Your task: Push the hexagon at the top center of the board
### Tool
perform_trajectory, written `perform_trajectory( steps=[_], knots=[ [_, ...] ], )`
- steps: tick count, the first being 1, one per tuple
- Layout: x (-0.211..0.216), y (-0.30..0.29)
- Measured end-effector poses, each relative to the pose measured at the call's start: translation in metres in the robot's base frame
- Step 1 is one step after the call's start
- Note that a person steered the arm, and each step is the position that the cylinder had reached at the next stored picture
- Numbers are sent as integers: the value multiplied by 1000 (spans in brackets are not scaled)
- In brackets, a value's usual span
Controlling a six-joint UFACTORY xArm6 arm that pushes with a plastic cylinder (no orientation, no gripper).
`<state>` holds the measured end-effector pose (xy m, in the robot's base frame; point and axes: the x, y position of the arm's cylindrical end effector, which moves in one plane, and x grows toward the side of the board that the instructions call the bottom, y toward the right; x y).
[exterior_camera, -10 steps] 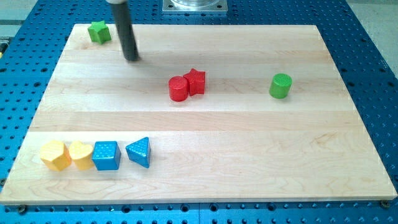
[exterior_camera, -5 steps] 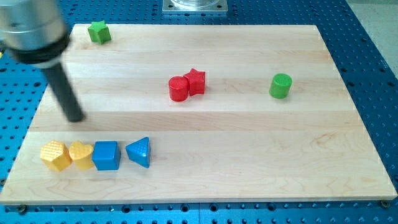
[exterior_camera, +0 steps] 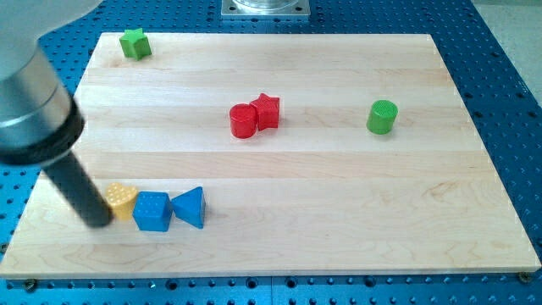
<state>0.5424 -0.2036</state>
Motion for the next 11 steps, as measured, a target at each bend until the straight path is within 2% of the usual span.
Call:
perform_trajectory(
  steps=[1,2,3,4,7,8,9,10,11],
  knots=[
    [-49,-3],
    [-35,-3],
    [6,-19],
    [24,-44],
    [-92,-38],
    [-105,-40],
    [-110,-68],
    [-117,-49],
    [-139,-5]
  ],
)
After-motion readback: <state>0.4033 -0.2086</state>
